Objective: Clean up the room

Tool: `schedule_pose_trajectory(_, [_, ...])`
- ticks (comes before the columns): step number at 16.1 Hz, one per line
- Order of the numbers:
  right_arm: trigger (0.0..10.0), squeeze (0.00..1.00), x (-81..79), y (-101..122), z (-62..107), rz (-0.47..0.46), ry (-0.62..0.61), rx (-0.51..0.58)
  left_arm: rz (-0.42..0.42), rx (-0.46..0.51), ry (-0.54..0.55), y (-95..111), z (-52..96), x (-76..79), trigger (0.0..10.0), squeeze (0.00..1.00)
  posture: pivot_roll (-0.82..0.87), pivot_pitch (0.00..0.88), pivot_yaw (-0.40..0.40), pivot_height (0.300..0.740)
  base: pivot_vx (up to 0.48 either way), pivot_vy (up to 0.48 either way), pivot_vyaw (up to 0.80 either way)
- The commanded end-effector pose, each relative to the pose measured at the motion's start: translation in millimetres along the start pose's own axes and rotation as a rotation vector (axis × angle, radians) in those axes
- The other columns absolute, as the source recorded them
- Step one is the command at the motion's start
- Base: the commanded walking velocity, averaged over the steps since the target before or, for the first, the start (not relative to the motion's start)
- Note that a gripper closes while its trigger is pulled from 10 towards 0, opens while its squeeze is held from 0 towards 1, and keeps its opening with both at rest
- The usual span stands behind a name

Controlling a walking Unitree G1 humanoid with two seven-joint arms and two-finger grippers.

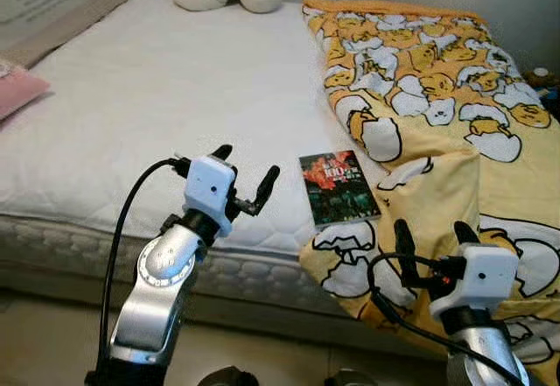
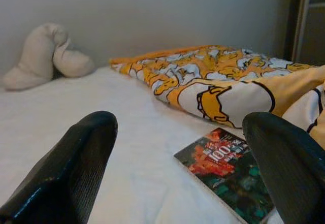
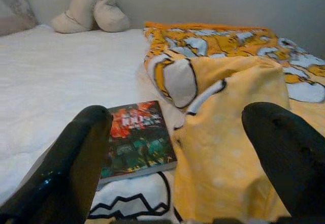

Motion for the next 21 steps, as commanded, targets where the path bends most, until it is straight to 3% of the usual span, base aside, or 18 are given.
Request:
schedule_pose_trajectory(1, [10.0, 0.00, -1.1, 0.8, -3.3, 0.002, -0.006, 0.007, 0.010, -0.003, -0.011, 1.0, -4.3, 2.1, 10.0, 0.00, -0.14, 0.000, 0.023, 0.714, 0.469, 0.000, 0.00])
schedule_pose_trajectory(3, [10.0, 0.00, -4.1, -0.3, -10.3, 0.025, 0.007, 0.009, 0.010, 0.020, -0.045, 8.1, -13.9, 10.7, 10.0, 0.00, -0.14, 0.000, 0.031, 0.714, 0.480, 0.000, 0.00])
schedule_pose_trajectory(9, [10.0, 0.00, -1.6, -9.3, -9.4, 0.028, 0.006, -0.026, 0.031, -0.012, -0.102, 3.8, -20.2, 22.0, 10.0, 0.00, -0.16, 0.000, 0.044, 0.714, 0.480, 0.000, -0.60])
schedule_pose_trajectory(14, [10.0, 0.00, -4.9, -14.2, -8.3, 0.036, 0.022, -0.047, 0.050, -0.059, -0.075, -3.7, -23.6, 19.6, 10.0, 0.00, -0.16, 0.000, 0.035, 0.714, 0.459, 0.000, -0.12])
schedule_pose_trajectory(17, [10.0, 0.00, -2.8, -14.0, -6.4, 0.043, 0.033, -0.054, -0.002, -0.052, -0.072, -1.8, -28.1, 20.4, 10.0, 0.00, -0.16, 0.000, 0.024, 0.714, 0.380, 0.000, 0.00])
schedule_pose_trajectory(18, [10.0, 0.00, -3.9, -14.1, -2.6, 0.047, 0.047, -0.064, 0.053, -0.151, 0.005, -17.8, -37.1, 8.0, 10.0, 0.00, -0.16, 0.000, 0.012, 0.714, 0.000, 0.000, 0.00])
schedule_pose_trajectory(21, [10.0, 0.00, -5.6, -15.6, 7.9, 0.061, 0.085, -0.095, 0.132, -0.320, 0.109, -56.4, -37.5, -12.9, 10.0, 0.00, -0.19, 0.000, 0.000, 0.714, 0.000, 0.000, 0.00])
Point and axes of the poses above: a point about 5 cm out from each wrist's last joint towards the gripper, its own z axis pointing back from the gripper into the wrist, its own y axis along the axis of the wrist's last joint, x = y × z, the point moved 2 cm from there along -z, pointing out of the wrist towards the gripper, and after that the axes turned 3 degrees about -z, right-handed, at the moved point
